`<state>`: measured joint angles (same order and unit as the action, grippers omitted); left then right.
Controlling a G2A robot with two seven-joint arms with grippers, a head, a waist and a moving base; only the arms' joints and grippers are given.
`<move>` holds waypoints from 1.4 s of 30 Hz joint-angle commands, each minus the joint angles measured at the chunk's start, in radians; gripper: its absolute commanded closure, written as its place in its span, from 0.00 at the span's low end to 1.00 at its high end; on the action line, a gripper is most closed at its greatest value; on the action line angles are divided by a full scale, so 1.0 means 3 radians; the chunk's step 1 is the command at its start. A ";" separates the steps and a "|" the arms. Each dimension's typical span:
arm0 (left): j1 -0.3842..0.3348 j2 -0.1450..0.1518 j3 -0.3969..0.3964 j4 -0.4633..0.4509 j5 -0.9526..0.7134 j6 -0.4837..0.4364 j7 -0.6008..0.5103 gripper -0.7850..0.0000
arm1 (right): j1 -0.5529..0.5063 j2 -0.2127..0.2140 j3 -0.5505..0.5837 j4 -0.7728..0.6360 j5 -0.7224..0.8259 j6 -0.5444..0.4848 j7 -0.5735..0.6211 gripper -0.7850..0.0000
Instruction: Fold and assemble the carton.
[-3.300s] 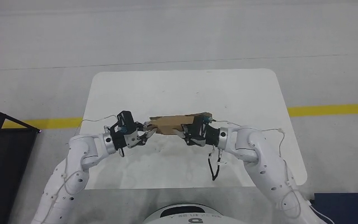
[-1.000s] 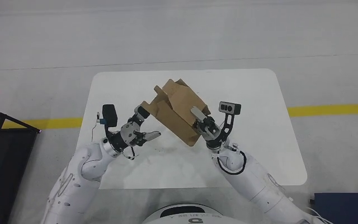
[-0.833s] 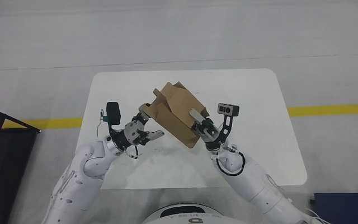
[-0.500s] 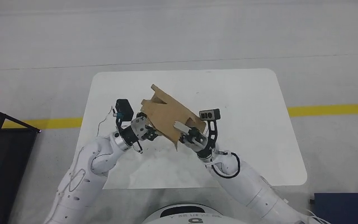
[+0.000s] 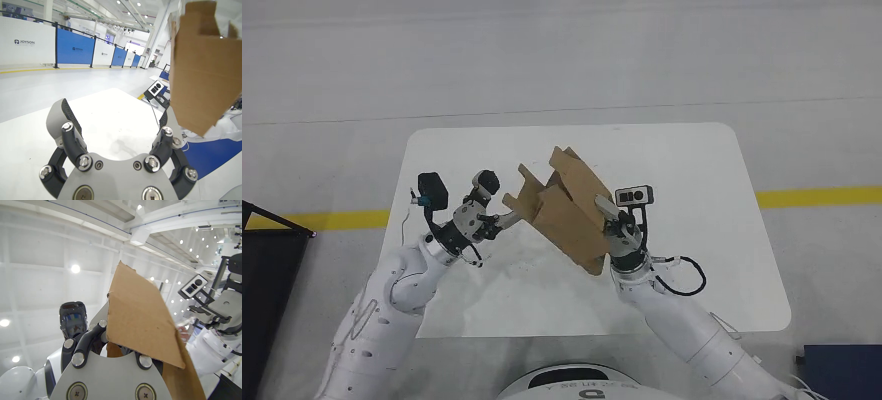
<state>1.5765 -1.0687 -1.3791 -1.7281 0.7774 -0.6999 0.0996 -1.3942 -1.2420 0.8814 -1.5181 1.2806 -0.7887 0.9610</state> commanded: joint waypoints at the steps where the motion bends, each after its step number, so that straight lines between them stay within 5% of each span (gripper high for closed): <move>1: 0.0055 0.0010 -0.0114 -0.0025 -0.0028 0.0051 0.0003 0.00 | 0.0001 0.0000 -0.0003 0.0000 -0.0069 -0.0002 -0.0005 1.00; 12: 0.0297 0.0023 -0.0469 -0.0411 -0.0622 0.0281 -0.0063 0.00 | 0.0010 -0.0038 -0.0057 0.0028 -0.0217 0.0252 -0.0182 1.00; 22: 0.0184 -0.0001 -0.0278 -0.0649 -0.0242 0.0375 -0.0230 0.00 | 0.0028 -0.0126 -0.0128 0.0067 -0.0262 0.0312 -0.0160 1.00; 31: 0.0018 -0.0038 -0.0028 -0.0574 0.0039 0.0419 -0.0192 0.00 | -0.0007 -0.0178 -0.0166 -0.0030 -0.0397 0.0413 -0.0158 1.00; 42: 0.0016 -0.0047 -0.0036 -0.0496 0.0127 0.0378 -0.0158 0.00 | -0.0057 -0.0214 -0.0092 -0.0145 -0.0228 0.0607 0.0051 1.00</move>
<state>1.5797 -1.0824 -1.3917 -1.8763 0.8090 -0.5867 0.0530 -1.4112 -1.3049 0.8531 -1.5620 1.2026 -0.6131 0.9681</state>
